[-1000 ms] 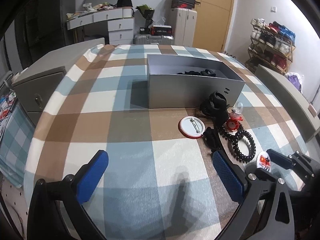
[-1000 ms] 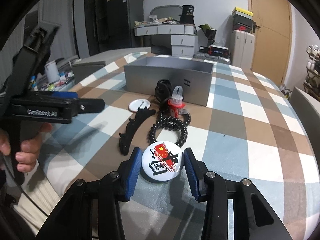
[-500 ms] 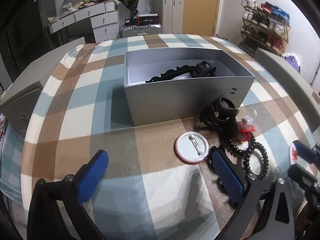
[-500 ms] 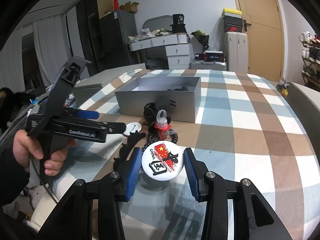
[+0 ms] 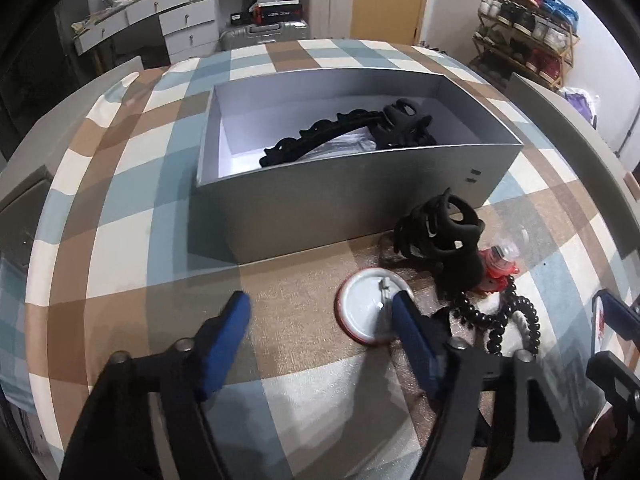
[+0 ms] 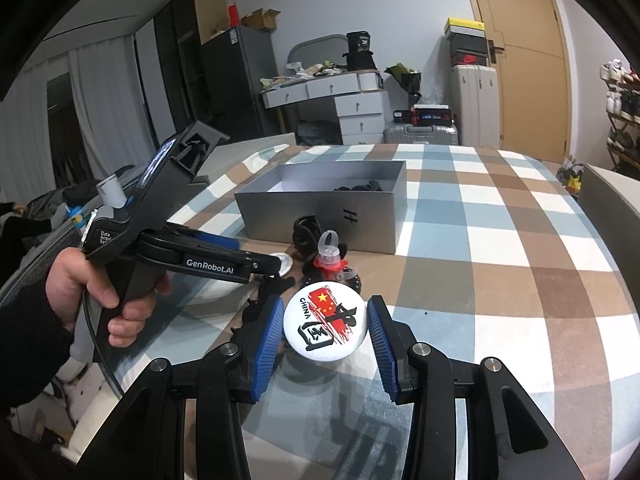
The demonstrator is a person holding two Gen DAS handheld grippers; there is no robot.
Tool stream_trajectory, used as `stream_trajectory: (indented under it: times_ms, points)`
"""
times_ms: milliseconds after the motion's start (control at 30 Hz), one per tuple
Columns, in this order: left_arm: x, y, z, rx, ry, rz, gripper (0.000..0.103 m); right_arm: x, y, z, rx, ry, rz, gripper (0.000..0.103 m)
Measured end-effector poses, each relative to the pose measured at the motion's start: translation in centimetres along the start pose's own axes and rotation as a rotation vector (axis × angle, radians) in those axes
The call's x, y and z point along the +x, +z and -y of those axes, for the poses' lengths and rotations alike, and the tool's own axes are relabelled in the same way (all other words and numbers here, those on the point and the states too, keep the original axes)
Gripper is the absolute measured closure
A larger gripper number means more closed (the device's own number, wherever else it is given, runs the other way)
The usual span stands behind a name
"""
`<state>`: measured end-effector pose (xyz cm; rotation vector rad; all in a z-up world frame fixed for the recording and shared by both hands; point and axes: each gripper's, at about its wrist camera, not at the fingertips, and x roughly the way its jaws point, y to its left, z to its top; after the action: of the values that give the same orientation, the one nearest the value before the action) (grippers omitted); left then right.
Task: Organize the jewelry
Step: 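Grasp the red-flag round badge with the right tool while the left tool grasps the white pin badge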
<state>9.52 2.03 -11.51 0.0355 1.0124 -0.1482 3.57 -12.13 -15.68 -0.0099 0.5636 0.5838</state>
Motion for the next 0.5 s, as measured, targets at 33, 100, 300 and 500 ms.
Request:
stream_trajectory:
  times_ms: [33,100,300,500]
  points:
    - [-0.06,0.00,0.10,0.009,-0.006,-0.002,0.044,-0.04,-0.01,-0.03,-0.001,-0.001,-0.001,0.061]
    - [-0.15,0.01,0.34,0.024,-0.020,-0.005,0.054,-0.15,-0.05,-0.05,0.003,0.001,0.000,0.061]
    - [-0.31,0.18,0.73,0.070,-0.019,-0.018,0.067,-0.26,-0.06,-0.06,0.020,0.007,-0.001,0.061]
    - [-0.86,-0.40,0.05,0.085,-0.015,-0.033,0.082,-0.23,0.01,-0.07,0.025,0.010,0.002,0.061]
